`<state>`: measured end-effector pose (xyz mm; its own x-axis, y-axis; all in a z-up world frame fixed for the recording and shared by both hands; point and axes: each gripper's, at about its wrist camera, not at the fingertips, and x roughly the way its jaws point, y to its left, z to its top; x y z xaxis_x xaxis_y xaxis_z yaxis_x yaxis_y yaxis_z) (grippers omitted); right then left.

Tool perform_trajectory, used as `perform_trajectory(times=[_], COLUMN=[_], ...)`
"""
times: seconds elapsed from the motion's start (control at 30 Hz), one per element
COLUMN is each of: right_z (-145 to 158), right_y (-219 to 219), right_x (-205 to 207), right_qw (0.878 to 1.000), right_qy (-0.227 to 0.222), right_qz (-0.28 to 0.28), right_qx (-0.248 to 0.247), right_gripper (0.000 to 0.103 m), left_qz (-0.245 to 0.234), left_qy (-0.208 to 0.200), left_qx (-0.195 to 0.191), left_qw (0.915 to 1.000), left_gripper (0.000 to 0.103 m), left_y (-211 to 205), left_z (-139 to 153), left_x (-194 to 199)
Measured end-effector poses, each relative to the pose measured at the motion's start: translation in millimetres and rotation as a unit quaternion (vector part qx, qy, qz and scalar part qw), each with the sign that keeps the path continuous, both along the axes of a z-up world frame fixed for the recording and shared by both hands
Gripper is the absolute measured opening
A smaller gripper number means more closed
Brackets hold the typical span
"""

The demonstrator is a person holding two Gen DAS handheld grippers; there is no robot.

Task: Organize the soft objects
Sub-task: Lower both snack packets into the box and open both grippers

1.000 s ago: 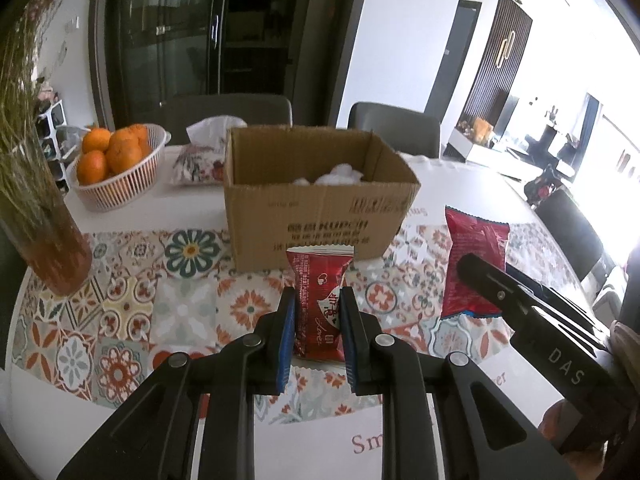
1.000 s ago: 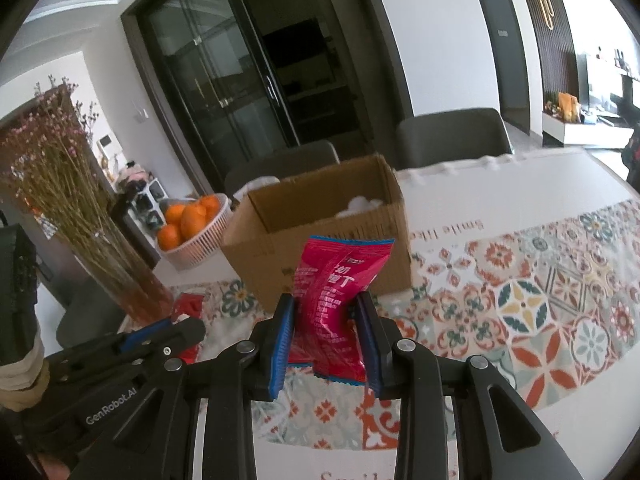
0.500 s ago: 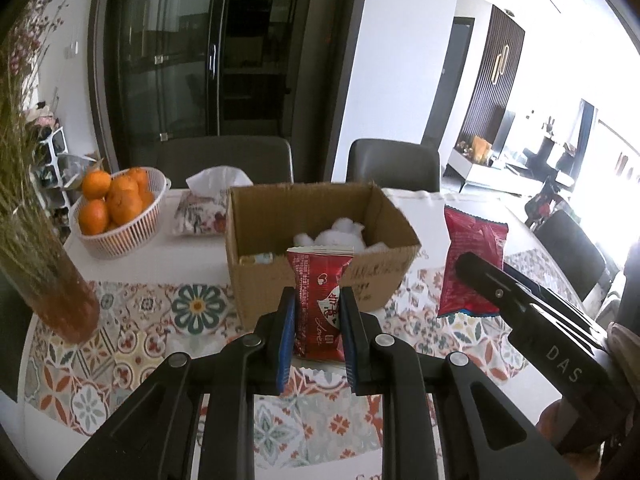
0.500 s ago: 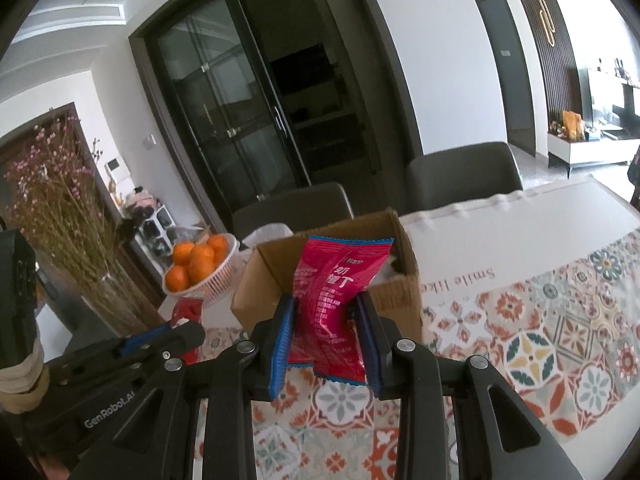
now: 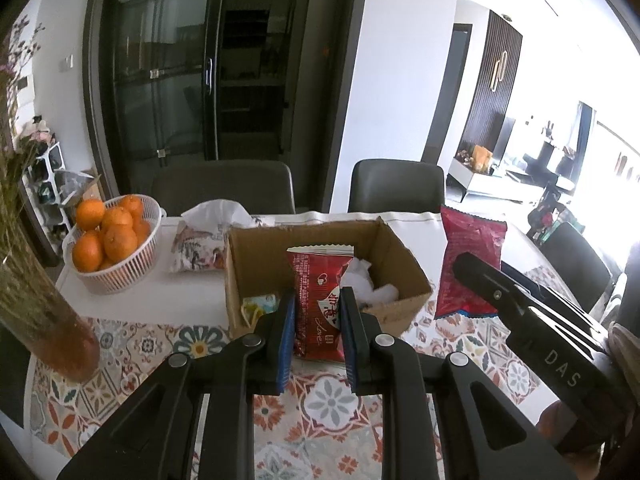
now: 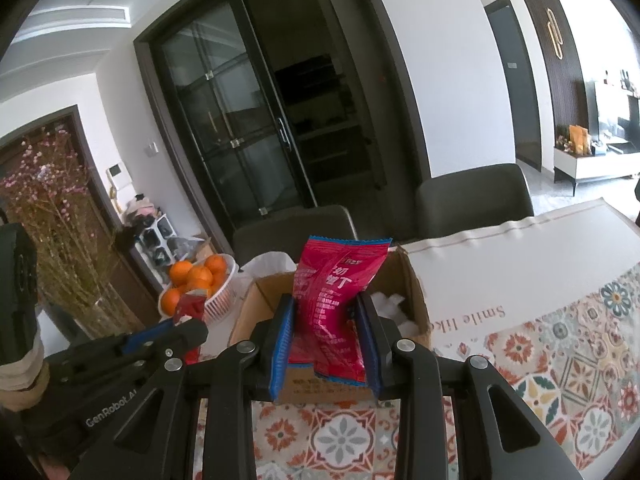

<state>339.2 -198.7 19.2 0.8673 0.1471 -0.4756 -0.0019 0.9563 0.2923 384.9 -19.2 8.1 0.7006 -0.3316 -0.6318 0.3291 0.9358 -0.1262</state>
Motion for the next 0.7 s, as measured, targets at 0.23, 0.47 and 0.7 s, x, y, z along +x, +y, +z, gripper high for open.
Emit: perform_trajectory(times=[0.23, 0.47, 0.7], right_z=[-0.9, -11.3, -24.7], right_y=[-2.0, -2.4, -10.3], right_x=[25.1, 55.8, 93.8], right_qw=[1.000, 1.000, 0.999], right_qy=[0.003, 0.016, 0.039], right_qz=[0.004, 0.009, 0.005], right_qx=[-0.006, -0.015, -0.014], right_gripper=[0.031, 0.026, 0.024], left_qz=[0.001, 0.003, -0.001], left_qy=[-0.002, 0.010, 0.052], left_qx=[0.008, 0.009, 0.015], left_qw=[1.0000, 0.9999, 0.9985], left_gripper=[0.022, 0.022, 0.027], left_y=[-5.4, -10.4, -19.0], left_z=[-0.3, -9.2, -26.0], left_x=[28.1, 56.3, 99.0])
